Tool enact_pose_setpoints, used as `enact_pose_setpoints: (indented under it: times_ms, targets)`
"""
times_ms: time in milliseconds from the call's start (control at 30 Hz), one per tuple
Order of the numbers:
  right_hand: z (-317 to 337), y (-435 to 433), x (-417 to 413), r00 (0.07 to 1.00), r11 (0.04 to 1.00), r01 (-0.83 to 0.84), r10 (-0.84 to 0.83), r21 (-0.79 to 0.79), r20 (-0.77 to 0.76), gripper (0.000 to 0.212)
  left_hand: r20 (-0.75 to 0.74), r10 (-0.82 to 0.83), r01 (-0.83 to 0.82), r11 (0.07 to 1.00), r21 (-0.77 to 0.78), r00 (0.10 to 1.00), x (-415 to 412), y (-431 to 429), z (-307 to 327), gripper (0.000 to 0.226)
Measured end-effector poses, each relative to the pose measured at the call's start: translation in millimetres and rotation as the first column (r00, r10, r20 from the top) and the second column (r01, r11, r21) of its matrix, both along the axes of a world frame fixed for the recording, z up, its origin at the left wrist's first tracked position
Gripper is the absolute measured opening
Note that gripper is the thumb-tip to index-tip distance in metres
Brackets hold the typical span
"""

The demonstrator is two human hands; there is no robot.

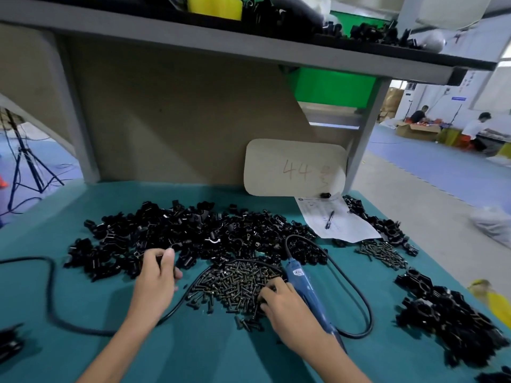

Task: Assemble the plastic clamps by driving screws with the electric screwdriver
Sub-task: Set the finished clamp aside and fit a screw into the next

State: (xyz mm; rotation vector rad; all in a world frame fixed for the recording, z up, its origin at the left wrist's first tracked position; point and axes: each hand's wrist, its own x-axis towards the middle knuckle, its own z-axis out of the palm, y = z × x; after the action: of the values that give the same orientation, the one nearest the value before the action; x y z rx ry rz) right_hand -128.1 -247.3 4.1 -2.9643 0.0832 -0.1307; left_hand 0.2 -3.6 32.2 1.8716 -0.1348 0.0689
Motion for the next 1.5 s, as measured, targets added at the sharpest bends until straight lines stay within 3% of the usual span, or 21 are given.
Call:
enact_pose_setpoints:
  times_ms: [67, 100, 200, 400, 533, 600, 733, 867, 933, 1067, 1233, 1400, 1500]
  targets:
    - [-0.5, 0.0, -0.3, 1.000, 1.000, 0.000, 0.000, -0.010, 0.008, 0.022, -0.242, -0.093, 0.046, 0.980, -0.193, 0.966, -5.1, -9.6, 3.1, 0.020]
    - [0.0, -0.1, -0.3, 1.000, 1.000, 0.002, -0.002, -0.015, 0.015, 0.021, -0.309, -0.155, 0.079, 0.966, -0.245, 0.938, -8.1, -12.3, 3.2, 0.030]
    - [1.1, 1.5, -2.0, 0.998, 0.999, 0.023, -0.025, 0.033, 0.063, 0.021, -0.368, -0.288, 0.180, 0.937, -0.301, 0.884, -18.4, -14.4, -3.4, 0.063]
    - [1.0, 7.7, -6.8, 0.969, 0.957, 0.086, -0.144, 0.276, 0.199, 0.016, -0.342, -0.309, 0.286, 0.951, -0.117, 0.888, -40.2, -17.0, -16.4, 0.058]
    - [-1.8, 4.9, 2.6, 0.991, 0.981, 0.095, -0.109, 0.167, 0.075, 0.028, -0.251, -0.271, 0.289, 0.956, 0.040, 0.929, -51.1, -20.4, -26.0, 0.075]
    - [5.2, -0.6, 17.2, 0.990, 0.976, 0.097, -0.115, 0.196, 0.080, 0.042, -0.182, -0.245, 0.271, 0.954, 0.131, 0.952, -57.4, -21.2, -31.4, 0.070]
    - [23.4, -17.0, 65.4, 0.978, 0.983, 0.161, -0.171, 0.086, 0.123, 0.052, -0.130, -0.195, 0.205, 0.976, 0.075, 0.972, -59.7, -21.4, -42.5, 0.038]
    - [25.8, -21.8, 105.4, 0.955, 0.975, 0.214, -0.222, -0.061, -0.196, 0.052, -0.107, -0.215, 0.220, 0.975, 0.030, 0.971, -57.7, -20.7, -43.2, 0.018]
    - [23.1, -15.9, 112.8, 0.943, 0.966, 0.206, -0.239, -0.156, -0.233, 0.046, -0.075, -0.202, 0.207, 0.976, 0.069, 0.977, -59.0, -20.7, -46.2, 0.017]
    - [14.5, -5.6, 113.1, 0.976, 0.943, 0.161, -0.196, -0.292, -0.095, 0.039, -0.068, -0.199, 0.206, 0.971, 0.124, 0.978, -61.5, -21.3, -49.5, 0.036]
    - [5.1, 1.8, 109.3, 0.980, 0.965, 0.196, -0.198, -0.176, 0.009, 0.040, -0.040, -0.202, 0.205, 0.974, 0.097, 0.979, -61.6, -21.0, -48.9, 0.071]
    - [10.8, 8.5, 120.3, 0.975, 0.976, 0.205, -0.210, -0.074, -0.066, 0.038, -0.035, -0.144, 0.146, 0.989, 0.037, 0.989, -61.6, -20.2, -52.0, 0.065]
    - [13.3, 9.8, 121.0, 0.974, 0.975, 0.224, -0.224, -0.007, -0.026, 0.034, -0.033, -0.099, 0.099, 0.995, 0.003, 0.995, -58.7, -16.9, -53.4, 0.061]
